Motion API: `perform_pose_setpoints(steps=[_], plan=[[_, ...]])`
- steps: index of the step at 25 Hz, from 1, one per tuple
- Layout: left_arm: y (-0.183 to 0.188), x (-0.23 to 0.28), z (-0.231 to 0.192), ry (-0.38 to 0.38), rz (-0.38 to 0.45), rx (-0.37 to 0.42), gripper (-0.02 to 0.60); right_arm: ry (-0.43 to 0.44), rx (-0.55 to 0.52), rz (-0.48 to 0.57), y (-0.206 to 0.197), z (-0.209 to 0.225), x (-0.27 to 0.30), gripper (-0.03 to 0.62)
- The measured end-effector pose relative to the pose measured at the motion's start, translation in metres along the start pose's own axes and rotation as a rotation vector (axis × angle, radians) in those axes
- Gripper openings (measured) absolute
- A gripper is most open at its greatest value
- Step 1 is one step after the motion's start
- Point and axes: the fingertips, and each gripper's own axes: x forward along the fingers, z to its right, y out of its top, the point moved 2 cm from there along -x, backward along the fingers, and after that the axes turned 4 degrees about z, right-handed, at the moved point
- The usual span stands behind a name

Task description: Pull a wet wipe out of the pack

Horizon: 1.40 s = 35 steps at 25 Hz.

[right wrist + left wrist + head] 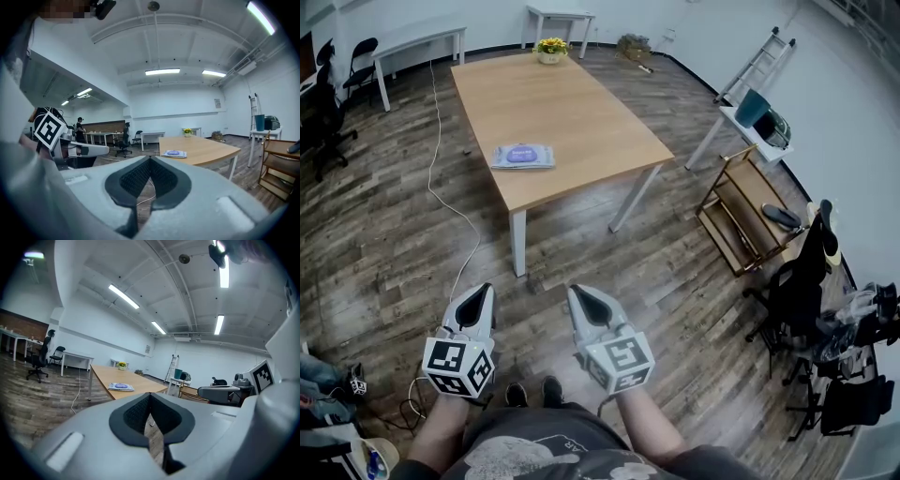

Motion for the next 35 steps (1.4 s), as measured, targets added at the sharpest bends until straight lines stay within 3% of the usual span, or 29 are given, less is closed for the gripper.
perform_pose_setpoints(steps=[8,22,28,35], plan=[[-0.006,-0.007,-0.010,0.000,0.000,-0.021,0.018,0.002,-0.004,0.008,0.002,-0.009,0.001,-0.008],[-0.016,-0.017,-0.031,-0.090,-0.025,0.071,0.018,-0.006,-0.083,0.080,0.002,-0.051,0.008,-0.008],[-0.022,-0.016,-0.046,-0.084,-0.044,0.068,0.018,-0.057,-0.098,0.070,-0.005,-0.050,0.008,-0.008],[-0.026,0.001,-0.064,-0.042,-0.048,0.079,0.018,-0.013,-0.070,0.058,-0.013,-0.036,0.038,-0.008]])
